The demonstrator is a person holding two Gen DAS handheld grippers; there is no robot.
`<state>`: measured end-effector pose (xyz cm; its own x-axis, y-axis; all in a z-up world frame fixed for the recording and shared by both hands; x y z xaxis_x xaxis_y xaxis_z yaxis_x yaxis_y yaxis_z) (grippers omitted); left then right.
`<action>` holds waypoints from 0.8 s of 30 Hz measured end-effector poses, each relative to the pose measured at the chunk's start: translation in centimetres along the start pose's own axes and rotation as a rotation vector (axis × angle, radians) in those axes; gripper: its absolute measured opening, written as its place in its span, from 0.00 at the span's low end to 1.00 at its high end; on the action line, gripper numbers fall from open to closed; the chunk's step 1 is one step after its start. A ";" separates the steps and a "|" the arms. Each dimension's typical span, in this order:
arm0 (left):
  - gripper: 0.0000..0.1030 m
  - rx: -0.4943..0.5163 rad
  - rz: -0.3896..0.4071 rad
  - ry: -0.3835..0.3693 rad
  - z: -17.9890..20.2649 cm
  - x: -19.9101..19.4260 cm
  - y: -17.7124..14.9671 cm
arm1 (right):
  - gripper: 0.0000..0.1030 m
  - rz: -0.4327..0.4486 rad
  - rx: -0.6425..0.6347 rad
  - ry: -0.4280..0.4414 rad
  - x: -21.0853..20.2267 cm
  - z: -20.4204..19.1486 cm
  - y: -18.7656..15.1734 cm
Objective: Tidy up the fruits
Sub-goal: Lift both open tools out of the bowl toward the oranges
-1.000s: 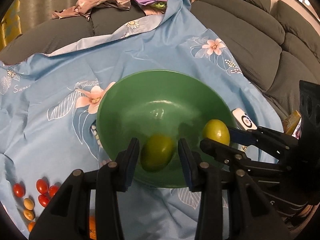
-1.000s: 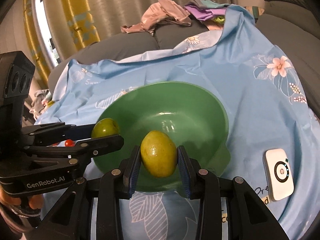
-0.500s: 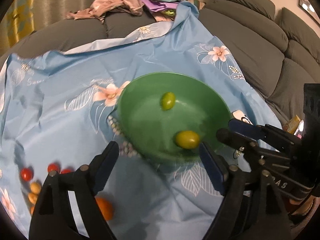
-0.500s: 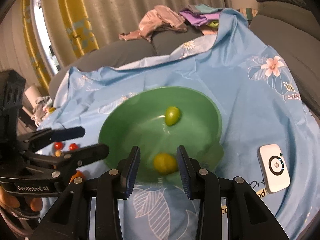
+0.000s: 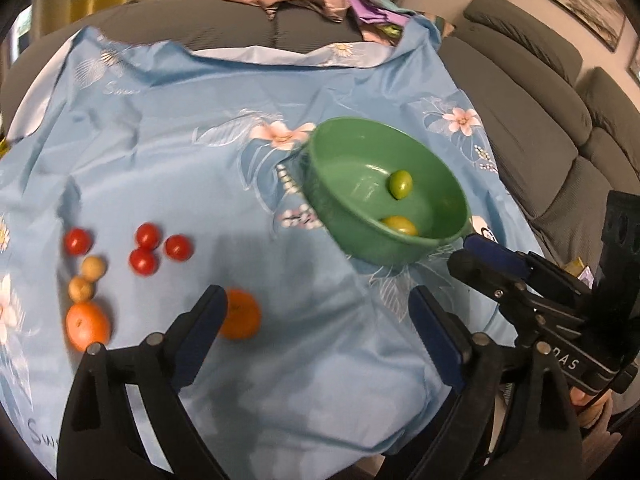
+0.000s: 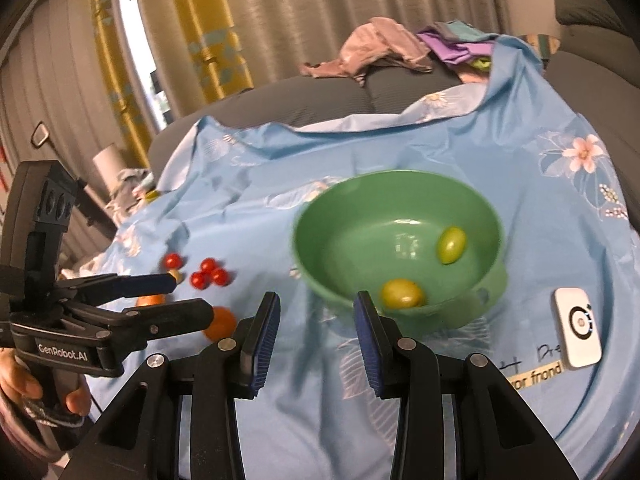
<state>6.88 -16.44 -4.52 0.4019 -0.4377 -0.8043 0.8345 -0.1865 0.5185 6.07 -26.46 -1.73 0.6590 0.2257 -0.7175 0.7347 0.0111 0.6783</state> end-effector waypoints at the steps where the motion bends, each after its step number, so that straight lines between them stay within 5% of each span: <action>1: 0.89 -0.011 0.003 -0.001 -0.2 -0.3 -0.3 | 0.37 -0.001 -0.007 0.004 0.0 -0.4 -0.1; 10: 0.92 -0.059 0.028 0.004 -2.2 -2.3 -2.0 | 0.38 -0.042 -0.046 0.040 1.0 -3.4 -1.6; 15: 0.92 -0.104 0.036 -0.071 -3.3 -3.2 -2.7 | 0.38 -0.074 -0.082 0.054 2.1 -5.3 -2.0; 24: 0.99 -0.274 0.158 -0.113 -7.7 -6.5 -3.0 | 0.38 -0.114 -0.114 0.077 3.5 -7.7 -1.8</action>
<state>4.66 -6.22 -3.08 0.5027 -0.5397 -0.6753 0.8419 0.1282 0.5242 5.86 -18.23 -4.23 0.5551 0.2904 -0.7794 0.7780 0.1503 0.6101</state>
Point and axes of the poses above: each gripper's, at about its wrist camera, not at the fingertips, and x roughly the way its jaws point, z to its right, y to its top, the point moved 9 cm from there along x, roughly the way its jaws point, and after that the axes turned 6 degrees about -z, right-handed, at the moved point
